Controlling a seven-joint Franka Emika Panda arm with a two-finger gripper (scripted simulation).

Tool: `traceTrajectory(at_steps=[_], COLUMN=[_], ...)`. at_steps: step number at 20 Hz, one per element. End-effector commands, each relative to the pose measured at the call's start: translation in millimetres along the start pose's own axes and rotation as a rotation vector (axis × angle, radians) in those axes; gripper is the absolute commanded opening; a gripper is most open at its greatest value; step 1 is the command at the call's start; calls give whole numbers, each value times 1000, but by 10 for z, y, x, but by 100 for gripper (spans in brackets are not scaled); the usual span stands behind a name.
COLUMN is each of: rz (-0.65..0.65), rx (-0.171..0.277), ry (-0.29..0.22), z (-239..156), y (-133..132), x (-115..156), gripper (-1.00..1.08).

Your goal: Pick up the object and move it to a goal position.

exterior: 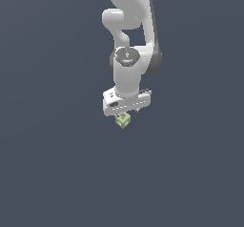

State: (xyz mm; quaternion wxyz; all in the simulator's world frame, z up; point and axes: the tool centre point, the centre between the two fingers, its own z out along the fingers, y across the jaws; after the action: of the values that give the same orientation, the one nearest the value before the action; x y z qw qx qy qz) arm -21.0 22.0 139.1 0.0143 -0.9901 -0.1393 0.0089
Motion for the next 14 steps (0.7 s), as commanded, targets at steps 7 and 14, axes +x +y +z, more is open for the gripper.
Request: traceTrajectory(at_steps=[7,14], rz=[-235,-403], rx=[-18,-28], ry=[3,4], z=[234,390], y=[58,81], x=[-157,-273], gripper=[100,100])
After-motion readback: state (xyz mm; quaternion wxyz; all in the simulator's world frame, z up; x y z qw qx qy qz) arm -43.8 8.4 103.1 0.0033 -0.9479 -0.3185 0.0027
